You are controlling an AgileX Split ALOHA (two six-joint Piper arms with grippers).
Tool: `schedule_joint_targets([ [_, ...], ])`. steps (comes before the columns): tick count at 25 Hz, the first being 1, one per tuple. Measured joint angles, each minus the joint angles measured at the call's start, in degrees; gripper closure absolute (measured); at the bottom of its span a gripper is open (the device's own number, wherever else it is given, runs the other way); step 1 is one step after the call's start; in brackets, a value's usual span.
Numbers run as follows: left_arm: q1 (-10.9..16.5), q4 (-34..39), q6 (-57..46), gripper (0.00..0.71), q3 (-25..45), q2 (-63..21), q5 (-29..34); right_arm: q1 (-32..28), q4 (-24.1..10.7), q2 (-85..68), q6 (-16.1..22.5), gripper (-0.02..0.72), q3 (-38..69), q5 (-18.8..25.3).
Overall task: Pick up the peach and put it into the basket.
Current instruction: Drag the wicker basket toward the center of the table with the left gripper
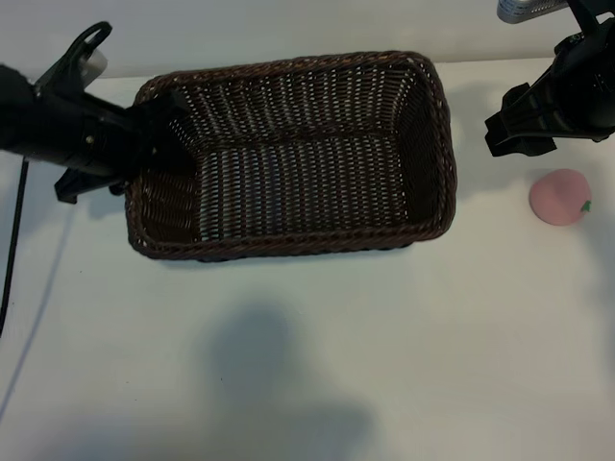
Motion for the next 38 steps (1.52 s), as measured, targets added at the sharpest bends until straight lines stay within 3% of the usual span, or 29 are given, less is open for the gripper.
schedule_joint_targets([
  [12,-1.98,-0.47,0.00,0.391,-3.85,7.09,-1.46,0.00,0.00,0.00,0.00,0.122,0.00,0.00],
  [24,-2.13,-0.61,0.48,0.391,-4.43,13.24,-1.77,0.00,0.00,0.00,0.00,0.122,0.00,0.00],
  [38,-2.13,-0.44,1.16,0.391,-4.54,13.75,-1.52,0.00,0.00,0.00,0.00,0.122,0.00,0.00],
])
